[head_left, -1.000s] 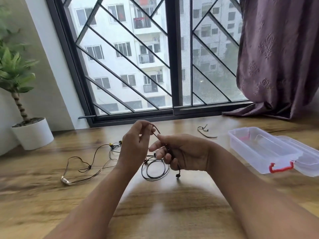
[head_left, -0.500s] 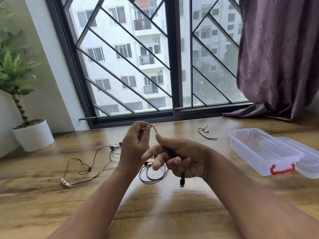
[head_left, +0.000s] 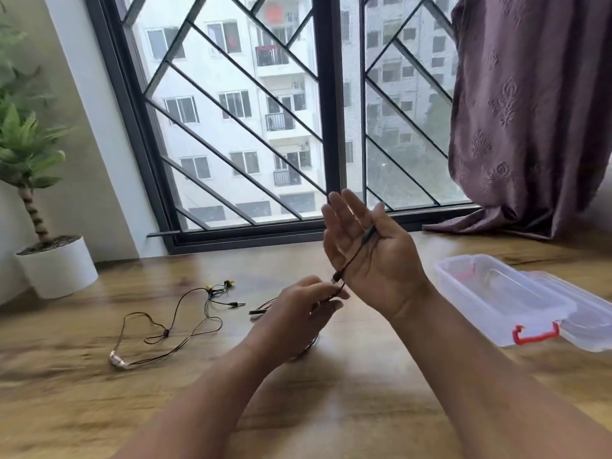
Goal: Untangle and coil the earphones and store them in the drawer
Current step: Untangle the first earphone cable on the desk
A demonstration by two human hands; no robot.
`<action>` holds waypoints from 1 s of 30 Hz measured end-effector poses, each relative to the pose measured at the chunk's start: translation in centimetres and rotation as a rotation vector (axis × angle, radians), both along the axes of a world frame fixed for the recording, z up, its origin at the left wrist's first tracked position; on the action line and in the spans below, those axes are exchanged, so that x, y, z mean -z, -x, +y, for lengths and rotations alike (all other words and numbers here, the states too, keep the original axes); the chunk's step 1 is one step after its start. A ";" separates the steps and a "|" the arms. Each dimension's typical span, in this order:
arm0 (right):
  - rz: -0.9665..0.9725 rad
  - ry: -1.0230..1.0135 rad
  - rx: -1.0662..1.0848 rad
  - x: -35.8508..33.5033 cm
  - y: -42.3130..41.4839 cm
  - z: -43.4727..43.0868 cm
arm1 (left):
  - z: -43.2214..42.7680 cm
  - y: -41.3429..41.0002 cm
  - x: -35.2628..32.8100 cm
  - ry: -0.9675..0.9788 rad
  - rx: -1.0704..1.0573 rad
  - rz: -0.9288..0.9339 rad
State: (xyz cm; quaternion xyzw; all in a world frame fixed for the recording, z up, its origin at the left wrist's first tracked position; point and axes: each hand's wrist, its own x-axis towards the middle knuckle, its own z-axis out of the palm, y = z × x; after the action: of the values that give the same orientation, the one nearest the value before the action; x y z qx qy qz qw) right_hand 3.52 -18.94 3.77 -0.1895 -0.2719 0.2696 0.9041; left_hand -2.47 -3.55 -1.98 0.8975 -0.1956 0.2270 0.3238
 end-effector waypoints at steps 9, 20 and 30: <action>-0.053 0.191 0.287 1.0 -2.1 -0.8 | -0.4 0.6 -0.6 -0.043 0.058 -0.060; -0.534 0.931 0.312 2.1 -0.7 -0.1 | 1.0 1.4 -2.9 0.344 -0.061 -0.162; -0.636 1.089 -0.142 1.9 1.0 0.6 | 2.2 0.9 -2.9 0.596 -0.275 -0.156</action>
State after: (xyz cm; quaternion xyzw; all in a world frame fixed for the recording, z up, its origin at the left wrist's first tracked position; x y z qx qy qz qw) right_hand 2.57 -18.32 1.89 -0.6744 -0.3632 0.3592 0.5331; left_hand -3.38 -1.31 0.94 0.7611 -0.0217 0.3840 0.5224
